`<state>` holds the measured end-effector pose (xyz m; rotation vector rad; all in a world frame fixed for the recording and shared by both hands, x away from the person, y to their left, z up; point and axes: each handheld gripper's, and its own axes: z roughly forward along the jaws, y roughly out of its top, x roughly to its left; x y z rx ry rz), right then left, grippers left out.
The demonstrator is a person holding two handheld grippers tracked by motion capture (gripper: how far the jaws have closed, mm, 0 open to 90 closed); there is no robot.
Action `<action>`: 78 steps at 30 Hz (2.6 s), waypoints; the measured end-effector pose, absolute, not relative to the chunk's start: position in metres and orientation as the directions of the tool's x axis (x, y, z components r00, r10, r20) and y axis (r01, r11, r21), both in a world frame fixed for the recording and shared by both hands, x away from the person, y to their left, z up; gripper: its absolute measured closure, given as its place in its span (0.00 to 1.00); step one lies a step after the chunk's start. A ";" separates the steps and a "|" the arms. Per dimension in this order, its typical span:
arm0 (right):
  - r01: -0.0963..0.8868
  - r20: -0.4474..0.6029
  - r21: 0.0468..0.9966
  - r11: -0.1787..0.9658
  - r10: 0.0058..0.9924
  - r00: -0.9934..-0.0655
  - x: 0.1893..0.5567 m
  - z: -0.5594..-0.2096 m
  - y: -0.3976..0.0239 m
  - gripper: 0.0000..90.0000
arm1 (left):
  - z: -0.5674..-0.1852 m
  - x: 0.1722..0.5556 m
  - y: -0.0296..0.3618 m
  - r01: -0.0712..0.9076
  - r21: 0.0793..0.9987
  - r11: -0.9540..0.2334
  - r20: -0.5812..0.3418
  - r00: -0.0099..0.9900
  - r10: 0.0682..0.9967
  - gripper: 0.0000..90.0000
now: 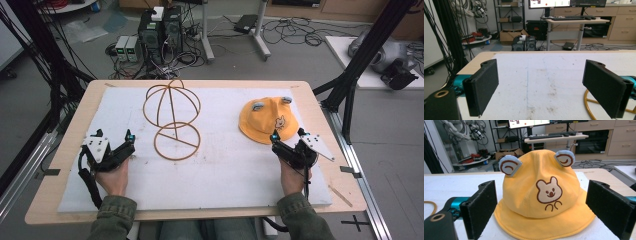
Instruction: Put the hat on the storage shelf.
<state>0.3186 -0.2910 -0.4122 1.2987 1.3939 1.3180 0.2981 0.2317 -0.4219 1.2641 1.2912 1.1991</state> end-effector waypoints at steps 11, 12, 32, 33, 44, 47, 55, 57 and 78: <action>0.139 0.100 0.987 -0.079 0.983 -0.151 0.318 -0.411 -0.291 0.11 | -0.421 0.297 0.233 0.085 0.996 -0.004 0.007 -0.035 0.999 0.15; 0.139 0.101 0.987 -0.080 0.983 -0.151 0.318 -0.410 -0.291 0.11 | -0.421 0.298 0.233 0.084 0.996 -0.001 0.004 -0.036 0.999 0.15; 0.218 0.095 0.975 -0.046 0.972 -0.216 0.360 -0.343 -0.287 0.11 | -0.422 0.298 0.236 0.081 0.997 0.021 -0.018 -0.043 0.999 0.15; 0.250 0.101 0.967 -0.045 0.970 -0.220 0.365 -0.343 -0.287 0.11 | -0.422 0.298 0.236 0.081 0.997 0.021 -0.018 -0.043 0.999 0.15; 0.480 0.075 0.877 0.028 0.978 -0.194 0.419 -0.360 -0.286 0.11 | -0.423 0.299 0.236 0.083 0.996 0.020 -0.017 -0.038 0.999 0.15; 0.505 0.054 0.862 0.050 0.980 -0.189 0.425 -0.366 -0.283 0.11 | -0.422 0.298 0.235 0.086 0.996 0.017 -0.014 -0.035 0.999 0.15; 0.550 0.069 0.834 0.051 0.978 -0.195 0.434 -0.376 -0.277 0.42 | -0.423 0.298 0.236 0.081 0.997 0.019 -0.016 -0.035 0.999 0.15; 0.573 0.079 0.819 0.036 0.982 -0.174 0.436 -0.379 -0.277 0.55 | -0.422 0.298 0.236 0.077 0.997 0.019 -0.016 -0.030 0.999 0.15; 0.442 0.123 0.895 -0.067 0.987 -0.101 0.421 -0.367 -0.272 0.99 | -0.423 0.298 0.236 0.079 0.997 0.017 -0.015 -0.028 1.000 0.15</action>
